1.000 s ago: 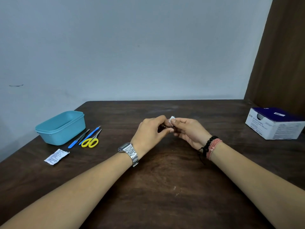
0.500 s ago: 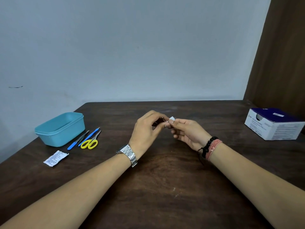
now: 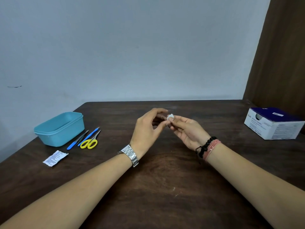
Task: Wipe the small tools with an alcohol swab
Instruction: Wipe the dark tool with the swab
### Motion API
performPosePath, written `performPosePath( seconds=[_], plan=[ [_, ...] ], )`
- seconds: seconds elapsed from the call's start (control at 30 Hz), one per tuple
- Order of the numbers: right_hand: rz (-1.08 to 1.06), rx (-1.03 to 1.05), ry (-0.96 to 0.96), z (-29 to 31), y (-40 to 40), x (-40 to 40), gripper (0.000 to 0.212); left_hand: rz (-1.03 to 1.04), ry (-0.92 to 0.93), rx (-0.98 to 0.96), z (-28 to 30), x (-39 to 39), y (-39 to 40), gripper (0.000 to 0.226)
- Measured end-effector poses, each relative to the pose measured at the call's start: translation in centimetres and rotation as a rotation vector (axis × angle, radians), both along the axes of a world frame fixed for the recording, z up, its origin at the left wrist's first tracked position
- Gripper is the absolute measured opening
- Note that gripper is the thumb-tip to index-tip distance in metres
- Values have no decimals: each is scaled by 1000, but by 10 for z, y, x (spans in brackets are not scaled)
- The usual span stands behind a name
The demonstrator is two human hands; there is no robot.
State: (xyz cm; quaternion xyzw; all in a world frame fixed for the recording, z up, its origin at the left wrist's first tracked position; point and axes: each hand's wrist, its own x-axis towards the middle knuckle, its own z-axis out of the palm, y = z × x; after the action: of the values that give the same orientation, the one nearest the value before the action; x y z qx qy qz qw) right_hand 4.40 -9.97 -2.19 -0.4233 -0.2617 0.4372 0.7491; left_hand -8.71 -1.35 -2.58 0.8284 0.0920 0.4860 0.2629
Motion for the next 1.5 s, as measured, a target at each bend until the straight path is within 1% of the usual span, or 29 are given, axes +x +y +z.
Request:
performPosePath(
  seconds=[0.13,0.2,0.27,0.4,0.67,0.87,0.93,1.03,1.1,1.2,1.37,1.5],
  plan=[
    [-16,47,4,1,0,1,9,-7,-36,-99,0,1,-4,21],
    [17,25,-26,-2,-1,-2,9,-15,-50,-181,-1,1,-3,19],
    [24,16,-39,-2,-1,-5,11,-13,-42,-214,-2,1,0,17],
    [-46,64,-5,0,-1,-1,13,-14,4,-138,-3,1,-1,14],
    [0,34,134,-2,-1,-3,14,28,9,-29,-3,1,-1,12],
    [-41,38,118,2,-2,2,8,40,3,0,-3,4,-3,11],
    [-37,35,107,2,-2,1,8,37,-5,-20,-3,3,-2,12],
    [4,-8,56,-1,-2,-3,14,24,-11,-71,-2,1,-1,12],
    [-20,7,62,1,-2,-2,11,21,-2,-77,-2,1,-2,11],
    [-70,41,61,4,-2,2,8,18,6,-43,-2,2,-4,10],
    [14,-62,-7,-2,-3,-3,8,12,20,40,-2,1,-1,10],
    [-57,-16,-2,5,-3,2,5,-14,61,150,-1,0,3,10]
  ],
)
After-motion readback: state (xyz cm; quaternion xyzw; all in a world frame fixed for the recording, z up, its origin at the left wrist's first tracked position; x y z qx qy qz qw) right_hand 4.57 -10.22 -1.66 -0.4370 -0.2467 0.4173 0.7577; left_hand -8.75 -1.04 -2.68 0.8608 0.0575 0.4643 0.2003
